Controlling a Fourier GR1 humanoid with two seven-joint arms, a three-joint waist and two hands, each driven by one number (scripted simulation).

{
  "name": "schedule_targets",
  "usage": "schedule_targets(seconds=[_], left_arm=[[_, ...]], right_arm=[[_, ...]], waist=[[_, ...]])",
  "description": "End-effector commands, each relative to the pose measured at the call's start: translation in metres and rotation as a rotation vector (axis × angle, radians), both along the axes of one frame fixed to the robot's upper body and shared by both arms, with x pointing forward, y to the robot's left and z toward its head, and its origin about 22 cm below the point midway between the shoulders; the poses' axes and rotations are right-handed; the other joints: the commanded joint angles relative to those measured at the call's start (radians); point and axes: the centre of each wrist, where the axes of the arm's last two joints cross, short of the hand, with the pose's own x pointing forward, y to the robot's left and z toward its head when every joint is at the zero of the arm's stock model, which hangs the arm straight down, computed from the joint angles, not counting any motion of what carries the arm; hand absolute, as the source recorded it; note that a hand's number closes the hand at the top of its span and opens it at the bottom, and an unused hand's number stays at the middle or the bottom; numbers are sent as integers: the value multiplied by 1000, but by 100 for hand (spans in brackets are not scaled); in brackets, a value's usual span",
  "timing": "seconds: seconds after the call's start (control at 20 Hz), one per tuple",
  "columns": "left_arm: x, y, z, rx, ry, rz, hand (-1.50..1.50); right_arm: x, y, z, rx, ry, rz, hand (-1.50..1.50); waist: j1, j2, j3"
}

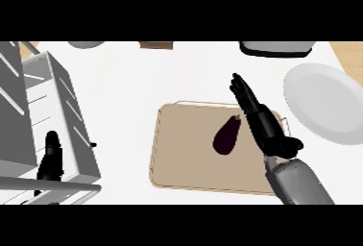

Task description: Pick the eggplant from the tray and place it in the plate

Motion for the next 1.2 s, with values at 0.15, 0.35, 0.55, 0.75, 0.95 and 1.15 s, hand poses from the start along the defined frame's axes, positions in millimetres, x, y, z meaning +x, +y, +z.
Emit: schedule_targets(seconds=[0.15, 0.35, 0.55, 0.75, 0.95, 1.15], left_arm=[[6, -18, 17, -82, -109, -132, 0], [-9, -40, -16, -105, -171, -247, 0], [-30, -53, -33, 101, -157, -238, 0], [-35, -42, -24, 44, -213, -117, 0], [-25, -36, -14, -33, -201, -159, 0], [-20, -41, -12, -40, -201, -177, 0]], right_arm=[[31, 2, 31, 37, 206, -133, 150], [33, -82, 19, -755, 72, -273, 150], [25, -73, -1, -662, 92, -442, 150], [14, -26, -13, -167, 174, -477, -150], [-3, -15, -32, -299, 132, -288, -150], [-1, -25, -36, -546, 143, -226, -150]], waist=[[-21, -4, 26], [-26, -7, -16], [-50, -3, 16], [-95, 4, 33], [-82, 8, 27], [-74, 5, 22]])
